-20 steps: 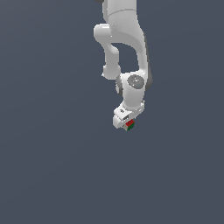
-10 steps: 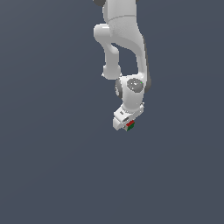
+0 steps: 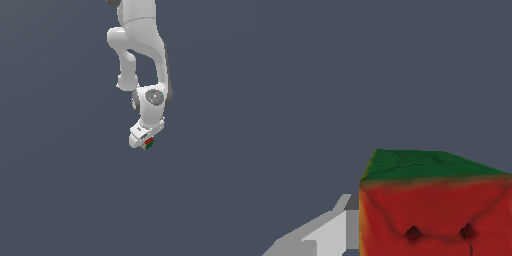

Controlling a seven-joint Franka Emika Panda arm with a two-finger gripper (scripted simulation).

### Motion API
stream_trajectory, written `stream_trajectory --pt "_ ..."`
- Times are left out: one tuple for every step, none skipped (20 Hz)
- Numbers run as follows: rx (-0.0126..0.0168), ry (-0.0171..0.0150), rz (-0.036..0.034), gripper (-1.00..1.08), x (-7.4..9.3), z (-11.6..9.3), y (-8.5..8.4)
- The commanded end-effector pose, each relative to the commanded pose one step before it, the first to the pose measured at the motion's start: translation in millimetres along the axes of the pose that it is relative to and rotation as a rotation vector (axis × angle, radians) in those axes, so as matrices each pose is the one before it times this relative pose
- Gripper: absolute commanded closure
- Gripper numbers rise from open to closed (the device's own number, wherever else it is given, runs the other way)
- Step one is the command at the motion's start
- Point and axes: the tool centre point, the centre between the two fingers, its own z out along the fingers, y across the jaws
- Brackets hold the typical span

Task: Pick up the object and move it to a goal position.

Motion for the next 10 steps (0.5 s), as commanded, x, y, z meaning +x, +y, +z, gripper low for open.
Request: stream_trajectory --pt "-0.00092 0.00147 0.00005 1.08 1.34 -4.3 0.04" --pt "0.0 0.0 0.0 1.08 0.63 -2.77 -0.23" --pt "0.0 0.0 0.0 1.08 0.77 -3.38 -0.29" --pt "0.0 0.0 0.0 1.08 0.91 -3.99 -0.34" --pt "0.0 0.0 0.0 1.08 1.05 -4.58 -0.39" --pt "0.0 0.0 0.0 1.08 1.18 -5.16 -0.44" --pt "0.00005 -0.00015 -0.00067 1.08 1.49 -5.64 -0.82" --pt "0.0 0.0 0.0 1.08 1.45 -6.29 -0.54" --pt "0.0 0.0 0.0 1.08 1.58 -6.84 -0.59" --pt "0.0 0.0 0.0 1.08 1.71 -7.37 -0.64"
